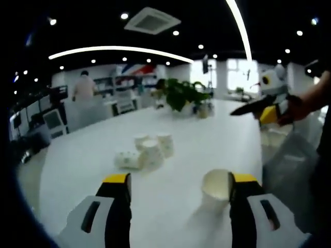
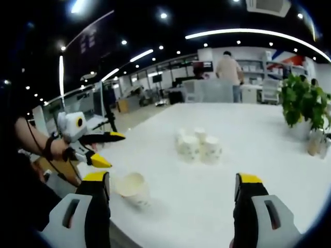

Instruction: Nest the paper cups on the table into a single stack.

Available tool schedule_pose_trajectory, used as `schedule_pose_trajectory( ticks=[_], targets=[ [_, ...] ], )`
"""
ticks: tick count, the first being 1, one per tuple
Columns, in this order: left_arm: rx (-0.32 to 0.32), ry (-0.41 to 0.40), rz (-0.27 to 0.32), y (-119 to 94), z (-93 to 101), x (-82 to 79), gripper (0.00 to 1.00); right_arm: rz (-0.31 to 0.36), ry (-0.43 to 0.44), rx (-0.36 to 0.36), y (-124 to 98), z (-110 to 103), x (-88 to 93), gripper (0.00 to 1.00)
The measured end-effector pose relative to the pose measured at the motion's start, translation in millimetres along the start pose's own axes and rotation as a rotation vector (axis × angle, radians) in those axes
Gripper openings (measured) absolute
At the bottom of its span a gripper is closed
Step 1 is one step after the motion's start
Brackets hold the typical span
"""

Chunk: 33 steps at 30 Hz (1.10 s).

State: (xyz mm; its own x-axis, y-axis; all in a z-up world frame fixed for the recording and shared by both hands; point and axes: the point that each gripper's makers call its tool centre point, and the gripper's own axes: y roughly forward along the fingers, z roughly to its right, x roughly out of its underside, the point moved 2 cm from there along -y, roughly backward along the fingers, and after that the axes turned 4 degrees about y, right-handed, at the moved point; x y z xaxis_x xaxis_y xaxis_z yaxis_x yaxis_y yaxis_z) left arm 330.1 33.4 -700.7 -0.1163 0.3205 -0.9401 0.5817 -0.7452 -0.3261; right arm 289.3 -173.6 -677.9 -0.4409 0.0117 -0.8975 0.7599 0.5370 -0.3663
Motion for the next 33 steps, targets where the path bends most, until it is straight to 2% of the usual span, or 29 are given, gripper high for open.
schedule_pose_trajectory(
  ticks=[4, 7, 13, 20, 33],
  targets=[
    [-0.037, -0.031, 0.006, -7.1, -9.5, 1.6, 0.78, -0.005, -0.004, -0.009, 1.9, -2.6, 1.4, 0.99],
    [-0.068, -0.039, 0.042, -12.1, -14.9, -3.4, 0.84, -0.002, 0.002, -0.011, 3.0, -2.1, 1.2, 0.99],
    [-0.085, -0.060, 0.041, -20.2, -20.1, 1.3, 0.87, -0.008, 0.003, -0.012, 4.1, -0.5, 2.1, 0.99],
    [-0.118, -0.075, 0.039, -26.7, -25.8, 6.6, 0.98, -0.002, 0.008, -0.008, 6.5, 1.3, -1.2, 0.99],
    [-0.119, -0.113, 0.037, -28.4, -29.1, 11.0, 0.98, -0.024, 0.002, -0.022, 15.6, 1.8, 3.5, 0.99]
  ],
)
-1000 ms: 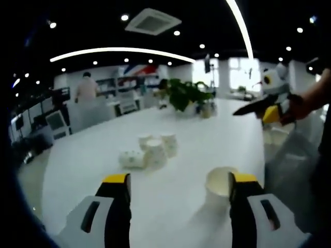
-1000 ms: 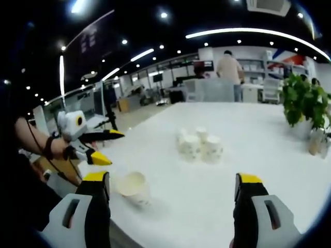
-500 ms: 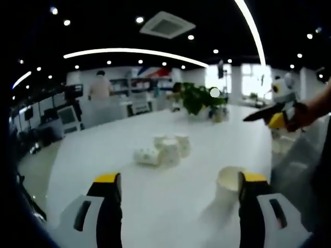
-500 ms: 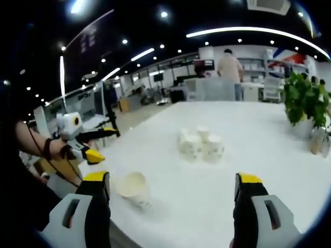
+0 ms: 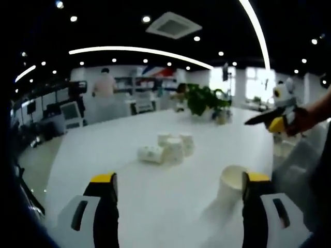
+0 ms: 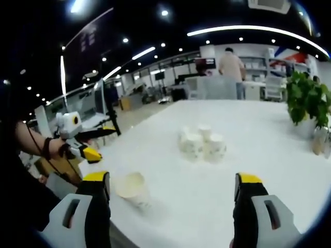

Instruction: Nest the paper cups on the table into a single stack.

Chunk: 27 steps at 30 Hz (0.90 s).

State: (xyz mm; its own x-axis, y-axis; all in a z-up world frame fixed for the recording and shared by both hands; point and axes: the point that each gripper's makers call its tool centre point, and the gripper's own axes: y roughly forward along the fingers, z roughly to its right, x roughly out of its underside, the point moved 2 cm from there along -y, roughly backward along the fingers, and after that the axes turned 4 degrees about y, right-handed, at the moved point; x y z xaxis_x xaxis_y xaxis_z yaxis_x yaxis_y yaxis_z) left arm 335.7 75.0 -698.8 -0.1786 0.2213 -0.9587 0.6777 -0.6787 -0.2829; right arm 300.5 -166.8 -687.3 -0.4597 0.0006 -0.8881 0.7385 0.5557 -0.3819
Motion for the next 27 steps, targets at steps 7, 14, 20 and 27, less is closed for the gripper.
schedule_pose_trajectory(
  ticks=[7, 14, 20, 27],
  targets=[
    [0.010, 0.005, -0.012, -0.4, 3.4, 3.4, 0.98, -0.005, -0.031, -0.020, 15.6, 7.0, -6.8, 0.96],
    [-0.014, -0.013, -0.025, -5.9, -2.7, 7.7, 0.98, -0.037, -0.147, -0.069, 50.1, 18.1, -30.2, 0.93],
    [-0.039, -0.024, -0.021, -7.6, -9.8, 8.3, 0.98, -0.075, -0.220, -0.113, 86.4, 28.3, -46.1, 0.86],
    [-0.043, -0.011, -0.021, -7.7, -9.4, 4.8, 0.98, -0.128, -0.298, -0.171, 128.4, 34.4, -54.3, 0.77]
  ],
)
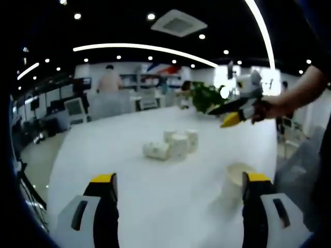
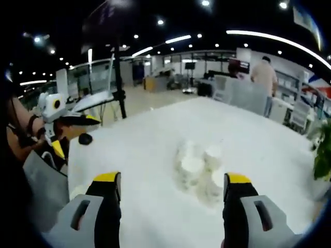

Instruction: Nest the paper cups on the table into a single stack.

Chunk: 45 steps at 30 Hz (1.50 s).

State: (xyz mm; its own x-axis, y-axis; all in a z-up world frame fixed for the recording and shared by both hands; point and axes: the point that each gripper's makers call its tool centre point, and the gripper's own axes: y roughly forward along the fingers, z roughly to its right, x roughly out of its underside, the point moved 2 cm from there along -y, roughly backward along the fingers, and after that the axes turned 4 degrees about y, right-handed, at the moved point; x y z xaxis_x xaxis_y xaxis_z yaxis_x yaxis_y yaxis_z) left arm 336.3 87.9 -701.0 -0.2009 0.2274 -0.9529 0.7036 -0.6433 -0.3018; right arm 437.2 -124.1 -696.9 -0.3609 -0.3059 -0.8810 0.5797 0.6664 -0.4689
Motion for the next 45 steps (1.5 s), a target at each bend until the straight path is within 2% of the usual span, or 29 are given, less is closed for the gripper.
schedule_pose_trajectory(
  ticks=[4, 6, 15, 17, 19, 22, 25, 31, 34, 38, 45],
  targets=[
    [-0.008, -0.007, -0.004, -1.6, 0.4, -1.1, 0.98, -0.028, -0.036, -0.041, 21.1, 6.2, -0.1, 0.68],
    [-0.018, 0.016, -0.019, -2.8, 1.0, 0.5, 0.98, -0.053, -0.067, -0.048, 30.7, 10.4, 2.7, 0.66],
    [-0.051, -0.011, -0.029, -8.7, -0.1, 6.9, 0.98, -0.090, -0.066, -0.064, 60.7, 25.5, 4.6, 0.59],
    [-0.058, -0.024, -0.034, -10.4, -0.7, 9.4, 0.98, -0.135, -0.104, -0.072, 69.0, 28.8, 10.8, 0.58],
    [-0.074, -0.011, -0.031, -12.9, -1.8, 7.4, 0.98, -0.148, -0.106, -0.073, 75.9, 32.3, 14.0, 0.58],
    [-0.079, -0.010, -0.020, -14.5, -2.5, 3.5, 0.98, -0.158, -0.096, -0.079, 82.2, 36.0, 15.4, 0.58],
    [-0.085, -0.005, -0.035, -15.1, -3.4, 5.3, 0.98, -0.187, -0.116, -0.088, 89.5, 37.8, 20.3, 0.55],
    [-0.109, -0.016, -0.021, -19.8, -6.1, 4.6, 0.98, -0.213, -0.117, -0.105, 100.2, 39.1, 24.5, 0.53],
    [-0.112, -0.019, -0.021, -21.1, -5.4, 4.9, 0.98, -0.239, -0.148, -0.105, 106.2, 45.4, 27.6, 0.49],
    [-0.113, -0.018, -0.030, -21.7, -3.6, 6.7, 0.98, -0.260, -0.140, -0.099, 112.9, 52.4, 31.0, 0.46],
    [-0.120, -0.047, -0.028, -23.3, -4.7, 8.9, 0.98, -0.301, -0.174, -0.115, 117.1, 48.7, 37.4, 0.38]
  ],
)
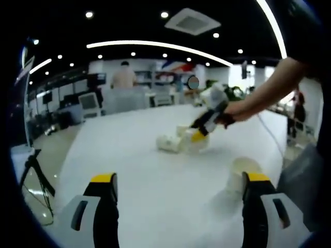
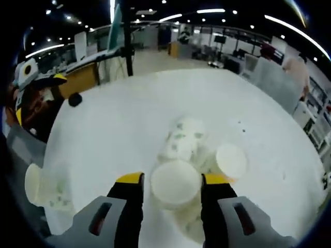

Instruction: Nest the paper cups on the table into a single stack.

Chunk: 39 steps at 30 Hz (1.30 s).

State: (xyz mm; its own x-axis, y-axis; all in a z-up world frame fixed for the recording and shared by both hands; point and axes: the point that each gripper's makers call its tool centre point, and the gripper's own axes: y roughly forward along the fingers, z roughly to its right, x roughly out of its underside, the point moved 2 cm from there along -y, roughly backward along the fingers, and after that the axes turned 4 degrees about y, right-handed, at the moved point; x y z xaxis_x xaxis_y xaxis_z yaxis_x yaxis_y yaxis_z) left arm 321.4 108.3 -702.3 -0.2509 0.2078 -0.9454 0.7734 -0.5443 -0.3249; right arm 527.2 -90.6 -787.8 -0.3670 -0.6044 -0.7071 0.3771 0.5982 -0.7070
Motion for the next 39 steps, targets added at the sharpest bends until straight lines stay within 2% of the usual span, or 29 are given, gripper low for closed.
schedule_pose_trajectory(
  ticks=[8, 12, 19, 21, 28, 39],
  targets=[
    [-0.005, -0.003, -0.002, -0.8, 0.4, -0.4, 0.98, -0.006, -0.024, -0.004, -6.6, -9.7, 0.3, 0.36],
    [-0.008, -0.001, 0.005, -0.8, 1.4, -4.0, 0.98, -0.012, -0.008, -0.009, -10.6, -13.0, 3.6, 0.36],
    [0.003, 0.004, 0.002, -1.2, 3.3, -3.9, 0.98, 0.018, 0.025, -0.024, -19.7, -21.0, 1.4, 0.36],
    [0.010, -0.011, 0.008, -2.0, 4.0, -5.5, 0.98, 0.017, 0.018, -0.017, -23.4, -22.2, 0.4, 0.36],
    [0.019, 0.019, 0.020, -3.4, 3.5, -12.1, 0.98, 0.045, 0.028, 0.002, -39.5, -26.2, -8.6, 0.36],
    [0.057, 0.040, 0.023, -1.5, 12.3, -18.9, 0.98, 0.064, 0.023, 0.022, -62.2, -40.9, -10.3, 0.36]
  ],
)
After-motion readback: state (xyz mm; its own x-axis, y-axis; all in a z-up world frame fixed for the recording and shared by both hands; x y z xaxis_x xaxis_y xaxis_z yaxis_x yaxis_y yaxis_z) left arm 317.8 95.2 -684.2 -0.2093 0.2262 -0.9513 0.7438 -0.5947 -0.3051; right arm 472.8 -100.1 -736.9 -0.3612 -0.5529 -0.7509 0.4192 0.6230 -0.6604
